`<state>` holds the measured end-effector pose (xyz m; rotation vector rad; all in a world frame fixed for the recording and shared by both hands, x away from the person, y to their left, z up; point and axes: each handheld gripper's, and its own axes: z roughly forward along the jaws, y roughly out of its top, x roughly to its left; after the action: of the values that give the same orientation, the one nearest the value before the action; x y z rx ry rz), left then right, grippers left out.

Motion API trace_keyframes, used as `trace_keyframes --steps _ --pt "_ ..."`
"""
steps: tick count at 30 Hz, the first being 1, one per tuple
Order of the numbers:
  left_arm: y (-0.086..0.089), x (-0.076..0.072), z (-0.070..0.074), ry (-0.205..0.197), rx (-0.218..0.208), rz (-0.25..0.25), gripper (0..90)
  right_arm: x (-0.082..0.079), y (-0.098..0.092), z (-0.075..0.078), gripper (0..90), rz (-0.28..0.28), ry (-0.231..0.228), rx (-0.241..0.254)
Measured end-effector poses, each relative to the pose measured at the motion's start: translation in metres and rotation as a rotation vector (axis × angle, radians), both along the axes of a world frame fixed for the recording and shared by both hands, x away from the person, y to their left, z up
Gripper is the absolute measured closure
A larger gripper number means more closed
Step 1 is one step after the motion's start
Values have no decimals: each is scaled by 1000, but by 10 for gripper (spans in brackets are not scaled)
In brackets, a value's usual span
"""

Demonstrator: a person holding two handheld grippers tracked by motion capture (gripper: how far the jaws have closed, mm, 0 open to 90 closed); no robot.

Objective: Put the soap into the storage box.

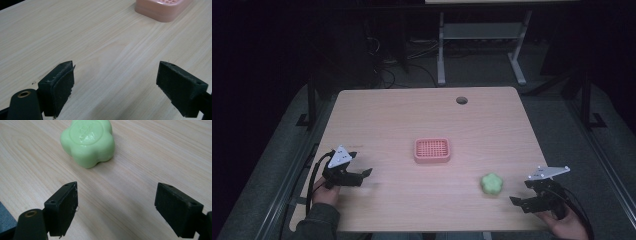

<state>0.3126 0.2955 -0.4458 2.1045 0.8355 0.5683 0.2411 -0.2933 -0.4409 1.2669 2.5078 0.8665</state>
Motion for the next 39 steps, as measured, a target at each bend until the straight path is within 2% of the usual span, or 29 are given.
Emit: trace_keyframes --steps 1,2,4,9,13,14,19,24,33,39 --pt "0 0 0 3 -1 5 144 0 1 0 186 -4 1 -3" --pt "1 1 0 2 16 0 144 0 2 0 185 -2 0 -4" --pt "0 0 0 2 4 5 144 0 3 0 185 4 0 -5" --pt "-1 0 0 -2 20 -14 144 1 7 1 178 9 9 -10" --pt "-2 -3 1 1 -1 -8 144 2 15 3 177 35 -1 -23" --pt "-1 -3 1 0 9 -15 144 3 17 3 177 37 6 -26" --pt "-1 -1 1 -5 5 -10 144 8 28 5 173 61 13 -37" --pt "0 -2 2 -1 24 -16 144 14 38 9 166 91 13 -70" --pt "0 -2 1 0 14 -10 144 23 53 17 163 128 29 -104" --pt "1 -2 2 -3 19 -15 144 31 67 17 164 158 40 -160"
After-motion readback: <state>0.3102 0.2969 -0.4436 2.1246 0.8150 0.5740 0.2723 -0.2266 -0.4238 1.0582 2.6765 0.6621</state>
